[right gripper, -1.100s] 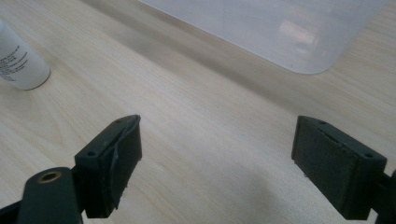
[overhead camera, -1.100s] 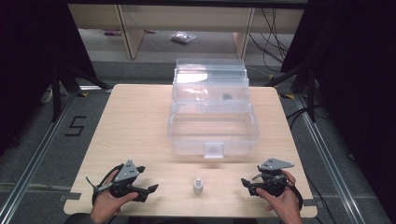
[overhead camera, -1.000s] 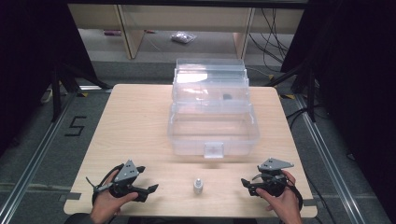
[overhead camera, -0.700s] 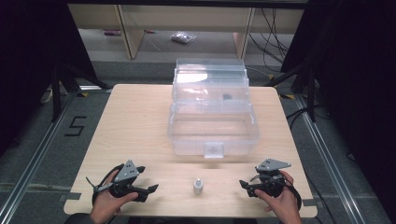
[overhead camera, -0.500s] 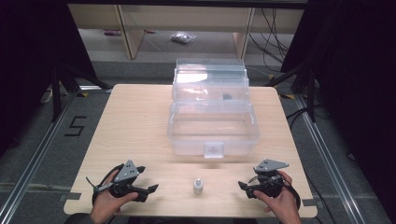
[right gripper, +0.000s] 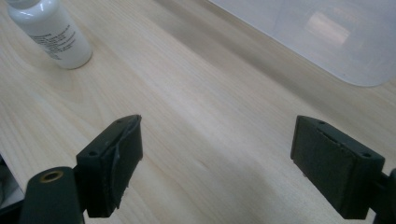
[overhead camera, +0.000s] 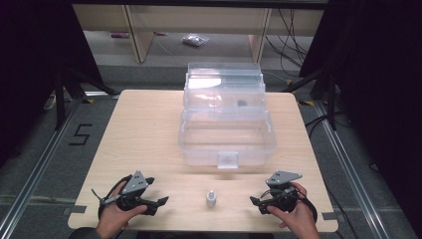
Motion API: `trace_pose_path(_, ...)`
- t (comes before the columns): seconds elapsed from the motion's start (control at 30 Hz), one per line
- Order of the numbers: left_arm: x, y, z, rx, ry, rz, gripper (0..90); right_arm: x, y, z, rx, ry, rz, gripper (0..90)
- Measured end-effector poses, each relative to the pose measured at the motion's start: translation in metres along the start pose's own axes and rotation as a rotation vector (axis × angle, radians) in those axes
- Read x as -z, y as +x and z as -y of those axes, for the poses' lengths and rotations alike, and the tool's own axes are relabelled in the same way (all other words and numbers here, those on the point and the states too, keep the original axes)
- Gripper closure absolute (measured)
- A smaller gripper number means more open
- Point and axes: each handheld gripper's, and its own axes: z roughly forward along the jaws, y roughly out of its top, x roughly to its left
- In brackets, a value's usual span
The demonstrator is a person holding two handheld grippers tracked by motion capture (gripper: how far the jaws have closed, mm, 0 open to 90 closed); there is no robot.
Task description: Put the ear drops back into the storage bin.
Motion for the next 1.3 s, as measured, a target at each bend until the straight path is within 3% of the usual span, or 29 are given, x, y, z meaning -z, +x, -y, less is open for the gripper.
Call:
trace_pose_path(0.03,0.000,0.000,0.000,-0.002,-0.001,0.000,16.0,0.002,0.002,-0.002,-0.016,0.022,-0.009,17.5)
trace_pose_path(0.07,0.000,0.001,0.000,-0.009,0.002,-0.002,16.0,-0.001,0.004,-0.002,-0.008,-0.002,-0.004,17.5)
trace_pose_path(0.2,0.000,0.001,0.000,-0.004,-0.001,-0.002,16.0,-0.002,0.010,-0.006,0.022,-0.006,-0.015,17.6)
trace_pose_path(0.23,0.001,0.002,0.000,-0.020,0.011,-0.004,16.0,-0.002,0.010,-0.007,0.039,-0.007,-0.022,17.6)
trace_pose_path(0.27,0.001,0.002,0.000,-0.018,0.011,-0.003,16.0,-0.001,0.012,-0.008,0.045,0.013,-0.027,17.6)
trace_pose_path(0.3,0.000,0.002,0.000,-0.020,0.011,-0.004,16.0,-0.002,0.015,-0.008,0.019,0.015,-0.027,17.6)
trace_pose_path(0.33,0.000,0.002,0.000,-0.019,0.011,-0.003,16.0,-0.003,0.014,-0.009,0.069,-0.004,-0.034,17.7)
trace_pose_path(0.9,-0.001,0.002,0.001,-0.011,-0.002,-0.001,16.0,-0.013,0.037,-0.024,0.163,0.038,-0.071,19.1)
trace_pose_path(1.03,-0.001,0.002,0.001,-0.011,-0.001,-0.001,16.0,-0.016,0.043,-0.029,0.185,0.059,-0.112,19.6)
trace_pose_path(1.2,-0.001,0.002,0.001,-0.012,-0.002,-0.002,16.0,-0.022,0.053,-0.039,0.225,0.076,-0.116,20.4)
trace_pose_path(1.23,-0.003,0.000,0.001,0.013,-0.023,-0.003,16.0,-0.024,0.055,-0.040,0.224,0.072,-0.113,20.6)
trace_pose_path(1.3,-0.002,0.000,0.001,0.012,-0.016,-0.004,16.0,-0.026,0.059,-0.044,0.253,0.082,-0.122,20.6)
